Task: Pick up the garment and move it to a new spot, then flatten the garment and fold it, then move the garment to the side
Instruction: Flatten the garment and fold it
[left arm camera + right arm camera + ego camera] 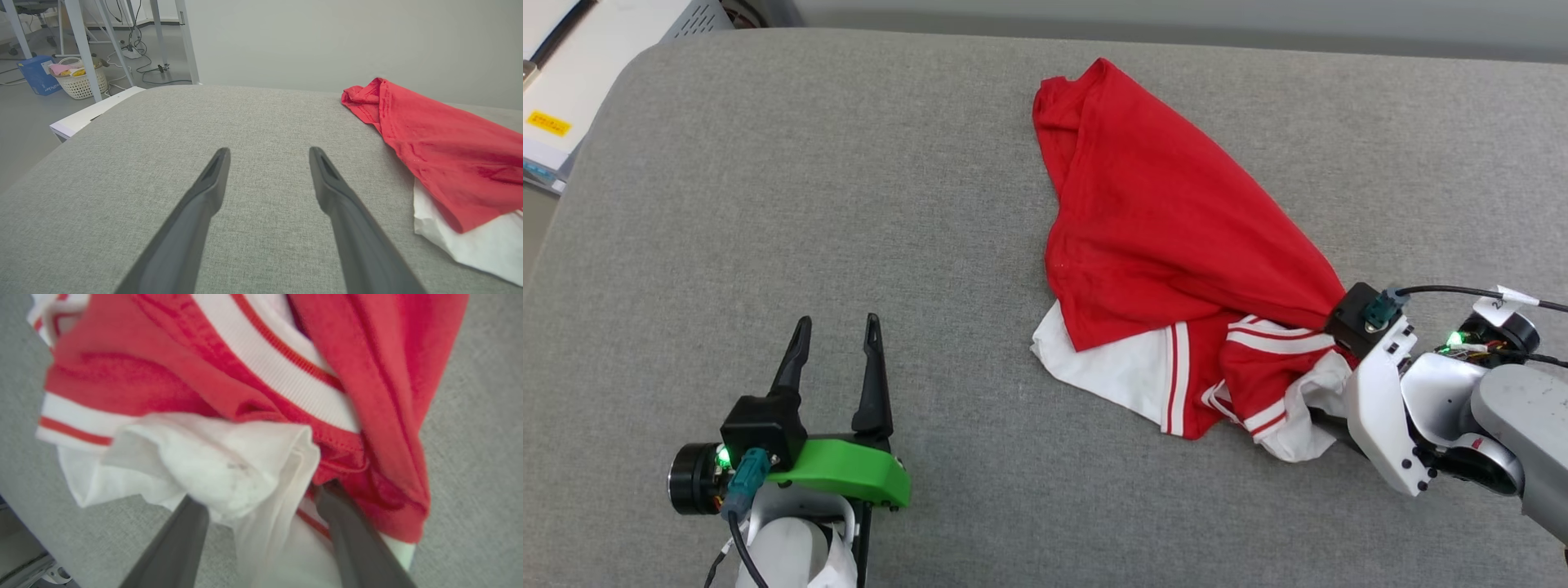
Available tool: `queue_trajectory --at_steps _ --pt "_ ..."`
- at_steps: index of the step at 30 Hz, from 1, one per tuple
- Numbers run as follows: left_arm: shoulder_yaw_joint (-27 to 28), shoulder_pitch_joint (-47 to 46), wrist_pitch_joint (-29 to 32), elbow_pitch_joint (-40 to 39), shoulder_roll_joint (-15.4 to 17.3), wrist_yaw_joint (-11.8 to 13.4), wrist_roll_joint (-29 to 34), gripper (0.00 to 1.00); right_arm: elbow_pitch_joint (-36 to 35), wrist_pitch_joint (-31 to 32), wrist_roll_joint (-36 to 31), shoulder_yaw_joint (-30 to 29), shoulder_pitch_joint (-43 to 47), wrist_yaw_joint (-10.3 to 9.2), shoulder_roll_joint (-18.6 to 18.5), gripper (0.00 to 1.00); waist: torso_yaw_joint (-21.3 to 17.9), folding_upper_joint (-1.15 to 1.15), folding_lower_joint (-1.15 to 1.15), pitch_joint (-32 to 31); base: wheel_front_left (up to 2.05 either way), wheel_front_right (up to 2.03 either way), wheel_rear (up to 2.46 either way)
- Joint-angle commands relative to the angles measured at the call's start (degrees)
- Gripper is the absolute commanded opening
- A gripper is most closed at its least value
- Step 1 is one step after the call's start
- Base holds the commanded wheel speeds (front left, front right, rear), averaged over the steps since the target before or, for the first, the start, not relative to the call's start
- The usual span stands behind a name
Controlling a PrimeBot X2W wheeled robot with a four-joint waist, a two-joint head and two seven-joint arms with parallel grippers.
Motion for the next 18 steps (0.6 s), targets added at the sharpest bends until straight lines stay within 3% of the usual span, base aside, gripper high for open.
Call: queue_trajectory --at_steps 1,2,9,18 --pt "0.00 -1.30 -0.33 0.12 -0.31 -0.17 0.07 1.00 1.41 -2.67 -0.25 1.41 -0.14 -0.08 0.99 0.25 0.33 0.00 0.00 0.67 0.00 0.00 0.00" --pt "0.14 -1.44 -0.33 0.33 -0.32 -0.16 0.05 1.00 1.74 -5.11 0.16 1.73 -0.50 -0.08 1.33 0.00 0.15 0.00 0.00 0.50 0.00 0.00 0.00" --pt "1.32 -0.55 -0.33 1.02 -0.34 -0.25 0.55 1.00 0.18 -20.03 0.91 2.03 -3.83 -0.08 0.46 0.00 -2.06 0.00 0.00 -2.70 0.00 0.00 0.00" --pt "2.28 1.58 -0.33 0.39 -0.35 -0.38 1.40 1.00 0.12 -33.18 0.37 -0.98 1.44 -0.08 -5.82 0.00 -4.90 0.00 0.00 -5.53 0.00 0.00 0.00"
